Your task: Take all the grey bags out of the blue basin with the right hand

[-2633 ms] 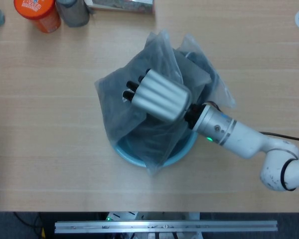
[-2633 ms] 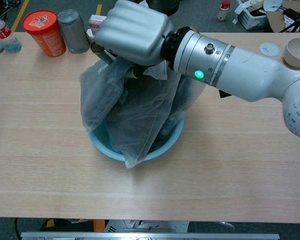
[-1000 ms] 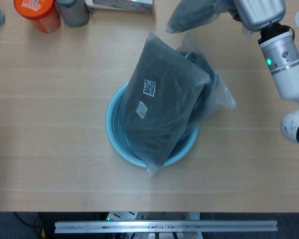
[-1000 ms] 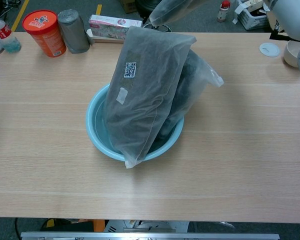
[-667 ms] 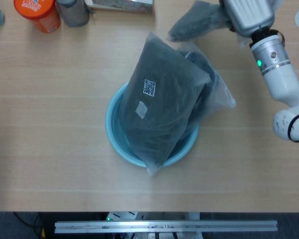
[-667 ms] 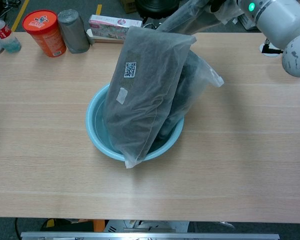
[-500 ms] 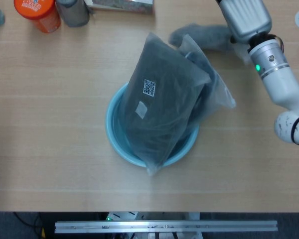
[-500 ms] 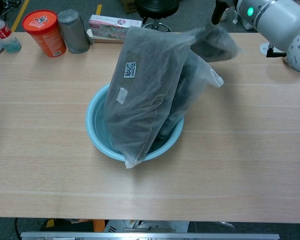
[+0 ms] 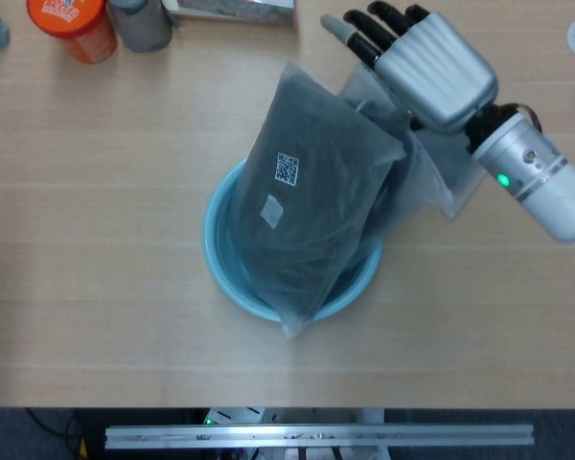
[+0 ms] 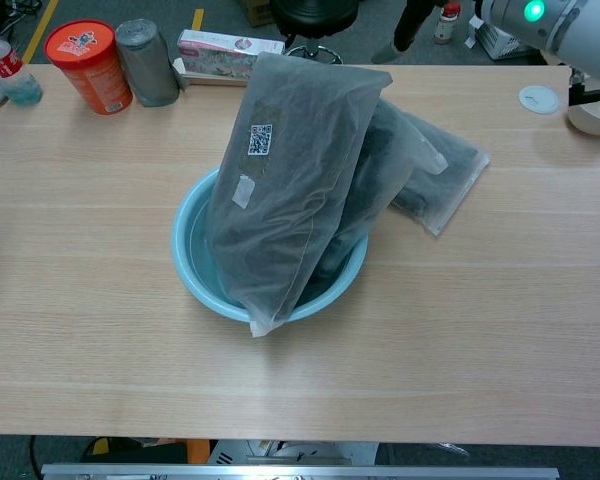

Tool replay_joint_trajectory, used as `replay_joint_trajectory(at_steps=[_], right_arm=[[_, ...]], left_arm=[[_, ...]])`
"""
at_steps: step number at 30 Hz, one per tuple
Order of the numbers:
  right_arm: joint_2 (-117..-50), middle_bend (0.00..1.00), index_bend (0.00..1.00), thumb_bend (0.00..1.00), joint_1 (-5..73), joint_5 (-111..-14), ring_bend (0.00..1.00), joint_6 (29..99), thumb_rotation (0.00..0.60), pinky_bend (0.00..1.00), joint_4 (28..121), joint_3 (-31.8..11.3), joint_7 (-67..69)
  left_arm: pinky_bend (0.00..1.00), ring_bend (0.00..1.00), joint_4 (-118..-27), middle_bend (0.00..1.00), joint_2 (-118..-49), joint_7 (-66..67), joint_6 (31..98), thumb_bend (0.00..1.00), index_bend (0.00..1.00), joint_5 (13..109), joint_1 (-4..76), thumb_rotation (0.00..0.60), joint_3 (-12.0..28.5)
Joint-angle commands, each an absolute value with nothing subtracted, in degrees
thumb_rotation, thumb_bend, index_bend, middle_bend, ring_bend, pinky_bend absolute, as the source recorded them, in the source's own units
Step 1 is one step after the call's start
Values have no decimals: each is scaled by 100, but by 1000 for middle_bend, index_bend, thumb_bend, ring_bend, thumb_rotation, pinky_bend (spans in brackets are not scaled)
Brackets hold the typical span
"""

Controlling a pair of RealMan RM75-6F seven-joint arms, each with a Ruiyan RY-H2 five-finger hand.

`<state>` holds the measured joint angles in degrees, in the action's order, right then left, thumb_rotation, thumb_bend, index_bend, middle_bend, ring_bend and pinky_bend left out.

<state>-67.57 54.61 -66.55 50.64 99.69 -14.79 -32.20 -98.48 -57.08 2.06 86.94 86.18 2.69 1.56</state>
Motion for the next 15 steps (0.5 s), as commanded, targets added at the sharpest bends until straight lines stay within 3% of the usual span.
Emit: replay_joint_trajectory(at_steps=[1,7,15], right_arm=[[-6268,171,0,0,5240,-7356,169,5030,600,399,10442,-1205,-2745],[-6016,171,0,0,5152,-7915,169,4915,600,398,10507,-907,-2636],[-6065,171,0,0,5237,-8043,169,4733,600,393,10340,-830,-2698]], left_arm=[[245,242,-9836,282,-5694,201,8697,234,305,8581,247,600,151],[245,242,-9847,282,-5713,217,8688,234,305,8601,248,600,140],[245,242,-9837,282,-5726,227,8691,233,305,8579,230,600,137]])
